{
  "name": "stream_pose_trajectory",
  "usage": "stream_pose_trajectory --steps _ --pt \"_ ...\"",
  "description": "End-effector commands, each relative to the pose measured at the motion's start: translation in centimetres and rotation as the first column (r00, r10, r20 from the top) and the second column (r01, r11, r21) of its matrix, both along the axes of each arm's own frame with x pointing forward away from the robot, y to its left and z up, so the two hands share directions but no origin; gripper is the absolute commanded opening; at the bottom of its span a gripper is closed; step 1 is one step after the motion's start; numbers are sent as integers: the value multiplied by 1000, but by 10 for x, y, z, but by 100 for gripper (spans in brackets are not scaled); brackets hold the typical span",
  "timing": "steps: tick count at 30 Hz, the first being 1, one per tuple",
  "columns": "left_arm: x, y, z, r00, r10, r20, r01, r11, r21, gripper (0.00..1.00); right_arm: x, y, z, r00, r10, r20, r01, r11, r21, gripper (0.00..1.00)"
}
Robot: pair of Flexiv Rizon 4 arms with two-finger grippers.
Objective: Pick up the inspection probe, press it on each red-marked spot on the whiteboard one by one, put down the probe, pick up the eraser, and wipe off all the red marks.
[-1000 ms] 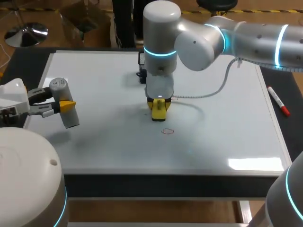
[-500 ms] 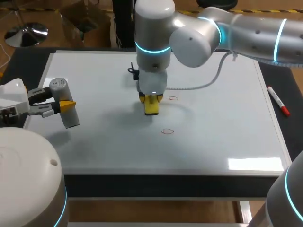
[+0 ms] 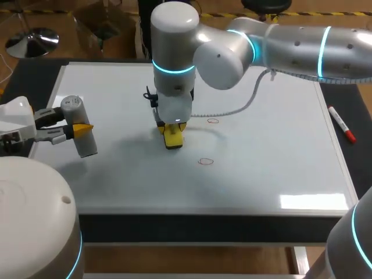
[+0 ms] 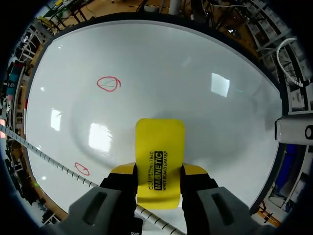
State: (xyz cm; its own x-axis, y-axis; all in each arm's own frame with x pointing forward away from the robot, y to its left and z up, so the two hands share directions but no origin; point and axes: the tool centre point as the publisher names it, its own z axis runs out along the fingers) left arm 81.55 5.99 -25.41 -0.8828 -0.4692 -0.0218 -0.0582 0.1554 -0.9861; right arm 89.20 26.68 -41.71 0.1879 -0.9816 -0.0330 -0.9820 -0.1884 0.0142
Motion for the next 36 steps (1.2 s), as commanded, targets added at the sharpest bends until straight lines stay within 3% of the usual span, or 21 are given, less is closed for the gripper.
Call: stream_pose_trajectory --steps 1,10,19,30,36 --pt "0 0 1 1000 0 1 0 1000 0 0 4 0 -6 1000 -2 -4 2 1000 -4 0" --pt "0 0 1 1000 0 1 0 1000 0 0 6 -16 -21 998 -47 -37 47 999 -9 0" --pt "0 0 1 1000 0 1 0 1000 0 0 9 -51 -31 988 -145 -60 144 989 -27 0" --pt "0 0 1 1000 0 1 0 1000 0 0 9 -76 -22 978 -204 -41 203 978 -41 0" --pt "0 0 1 1000 0 1 0 1000 0 0 9 -95 -1 974 -226 -14 225 973 -43 0"
